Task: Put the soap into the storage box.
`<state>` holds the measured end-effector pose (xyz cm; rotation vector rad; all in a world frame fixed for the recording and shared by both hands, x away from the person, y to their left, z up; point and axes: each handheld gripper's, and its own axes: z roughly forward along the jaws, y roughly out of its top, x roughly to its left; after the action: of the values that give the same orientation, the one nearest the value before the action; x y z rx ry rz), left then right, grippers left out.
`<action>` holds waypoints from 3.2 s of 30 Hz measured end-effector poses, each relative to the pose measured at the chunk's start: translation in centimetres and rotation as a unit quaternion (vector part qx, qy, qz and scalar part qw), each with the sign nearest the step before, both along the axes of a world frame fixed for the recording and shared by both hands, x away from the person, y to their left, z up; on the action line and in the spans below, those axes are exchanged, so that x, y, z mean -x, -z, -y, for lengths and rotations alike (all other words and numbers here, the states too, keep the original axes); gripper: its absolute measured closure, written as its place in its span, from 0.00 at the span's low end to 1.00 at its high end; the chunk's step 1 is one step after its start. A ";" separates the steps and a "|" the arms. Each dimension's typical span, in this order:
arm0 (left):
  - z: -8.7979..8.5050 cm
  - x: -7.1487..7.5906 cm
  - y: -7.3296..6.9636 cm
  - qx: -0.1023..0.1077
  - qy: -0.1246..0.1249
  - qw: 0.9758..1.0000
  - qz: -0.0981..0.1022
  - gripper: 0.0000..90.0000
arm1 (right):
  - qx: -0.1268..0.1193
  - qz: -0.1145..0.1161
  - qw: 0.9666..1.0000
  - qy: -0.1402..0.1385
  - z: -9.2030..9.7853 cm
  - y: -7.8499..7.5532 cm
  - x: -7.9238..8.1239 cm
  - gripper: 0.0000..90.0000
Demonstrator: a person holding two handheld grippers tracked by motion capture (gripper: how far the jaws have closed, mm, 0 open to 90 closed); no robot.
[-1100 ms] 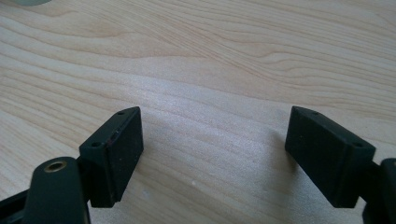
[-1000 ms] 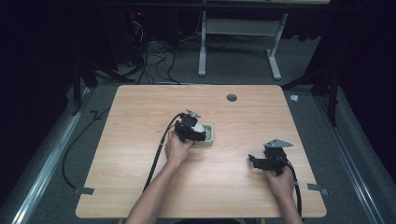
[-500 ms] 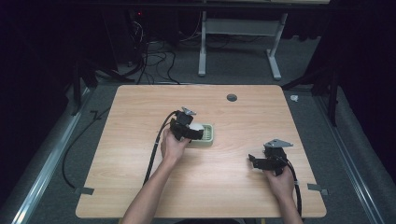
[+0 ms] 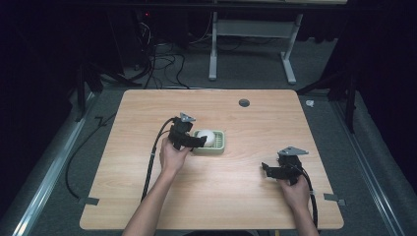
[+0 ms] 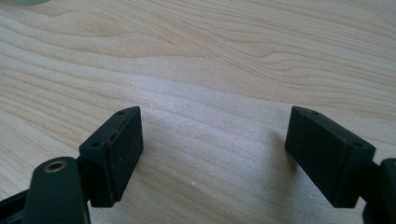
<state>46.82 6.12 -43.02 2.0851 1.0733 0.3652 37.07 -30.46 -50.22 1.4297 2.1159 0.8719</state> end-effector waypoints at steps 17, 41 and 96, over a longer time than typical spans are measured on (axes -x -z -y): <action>-2.6 1.6 -1.7 0.012 -0.005 1.000 0.009 0.18 | 0.000 0.000 1.000 0.001 0.0 0.0 0.0 0.22; -5.4 4.1 -2.4 0.019 -0.014 1.000 0.018 0.20 | 0.002 0.000 1.000 0.000 0.0 0.0 0.0 0.22; -11.1 9.9 -2.1 0.055 -0.067 0.996 0.038 0.22 | 0.002 0.000 1.000 0.000 0.0 0.0 0.0 0.22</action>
<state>36.96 17.27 -40.90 1.8932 1.1640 0.4374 37.06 -30.44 -50.23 1.4271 2.1169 0.8688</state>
